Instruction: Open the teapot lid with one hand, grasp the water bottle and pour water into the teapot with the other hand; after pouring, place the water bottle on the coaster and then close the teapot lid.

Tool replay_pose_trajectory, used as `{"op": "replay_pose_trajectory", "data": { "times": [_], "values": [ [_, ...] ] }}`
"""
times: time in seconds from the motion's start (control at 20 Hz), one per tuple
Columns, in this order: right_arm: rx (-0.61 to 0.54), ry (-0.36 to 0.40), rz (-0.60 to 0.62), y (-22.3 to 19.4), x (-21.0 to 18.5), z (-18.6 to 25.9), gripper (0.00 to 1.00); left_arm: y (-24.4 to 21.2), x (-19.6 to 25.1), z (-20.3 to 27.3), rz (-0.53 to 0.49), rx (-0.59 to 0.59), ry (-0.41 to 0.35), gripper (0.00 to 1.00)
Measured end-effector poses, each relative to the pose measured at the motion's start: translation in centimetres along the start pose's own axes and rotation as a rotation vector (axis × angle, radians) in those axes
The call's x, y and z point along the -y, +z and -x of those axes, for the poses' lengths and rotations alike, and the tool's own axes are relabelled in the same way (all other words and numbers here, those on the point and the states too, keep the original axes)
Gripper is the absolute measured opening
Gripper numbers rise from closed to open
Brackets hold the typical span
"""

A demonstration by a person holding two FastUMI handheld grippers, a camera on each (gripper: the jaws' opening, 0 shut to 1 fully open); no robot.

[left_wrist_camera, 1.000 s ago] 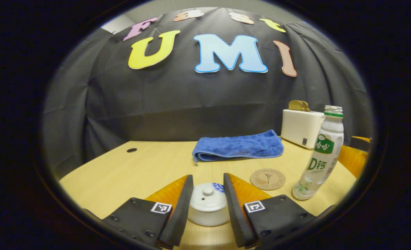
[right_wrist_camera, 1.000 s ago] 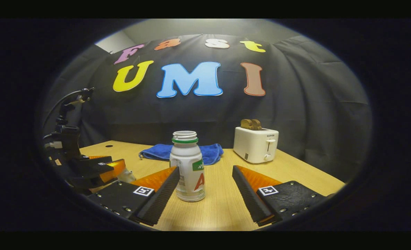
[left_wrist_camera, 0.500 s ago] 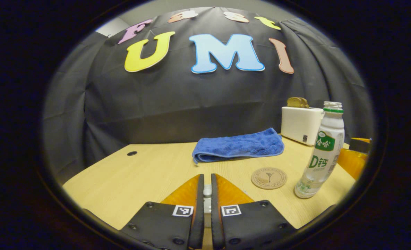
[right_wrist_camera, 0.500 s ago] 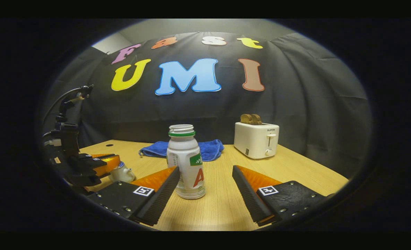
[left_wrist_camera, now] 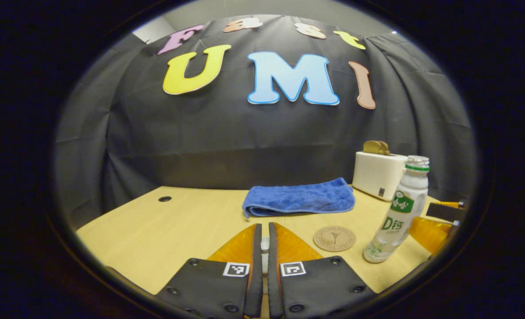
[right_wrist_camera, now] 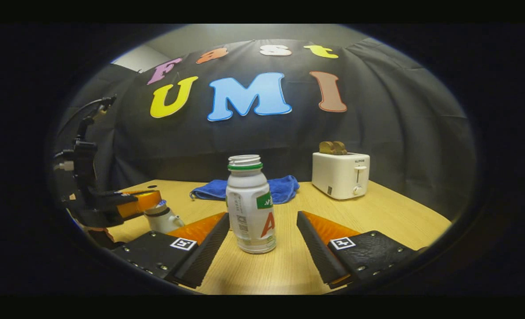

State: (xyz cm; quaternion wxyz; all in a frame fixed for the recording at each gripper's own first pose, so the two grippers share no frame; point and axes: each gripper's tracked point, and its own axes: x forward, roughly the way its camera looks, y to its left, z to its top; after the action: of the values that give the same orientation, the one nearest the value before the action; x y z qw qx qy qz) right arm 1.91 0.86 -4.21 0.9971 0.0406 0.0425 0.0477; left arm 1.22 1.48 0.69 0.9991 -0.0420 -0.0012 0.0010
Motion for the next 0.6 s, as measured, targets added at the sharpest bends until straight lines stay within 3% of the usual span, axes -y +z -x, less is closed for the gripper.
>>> {"op": "replay_pose_trajectory", "data": {
  "times": [0.1, 0.15, 0.2, 0.6],
  "values": [
    [0.005, 0.007, 0.005, 0.2, -0.2, -0.3, 0.94, 1.3, -0.3, 0.6, 0.006, 0.023, -0.003, 0.07],
    [0.007, 0.009, 0.01, 0.2, -0.2, -0.4, 0.94, 1.9, -0.6, 1.1, 0.008, 0.034, -0.001, 0.15],
    [0.009, 0.009, 0.016, 0.3, -0.2, -0.6, 0.94, 2.3, -0.9, 1.5, 0.007, 0.041, -0.001, 0.12],
    [-0.011, 0.017, 0.059, -0.5, -0.4, -2.9, 0.94, 2.2, -4.3, 4.1, 0.015, 0.039, 0.039, 0.15]
  ]
}}
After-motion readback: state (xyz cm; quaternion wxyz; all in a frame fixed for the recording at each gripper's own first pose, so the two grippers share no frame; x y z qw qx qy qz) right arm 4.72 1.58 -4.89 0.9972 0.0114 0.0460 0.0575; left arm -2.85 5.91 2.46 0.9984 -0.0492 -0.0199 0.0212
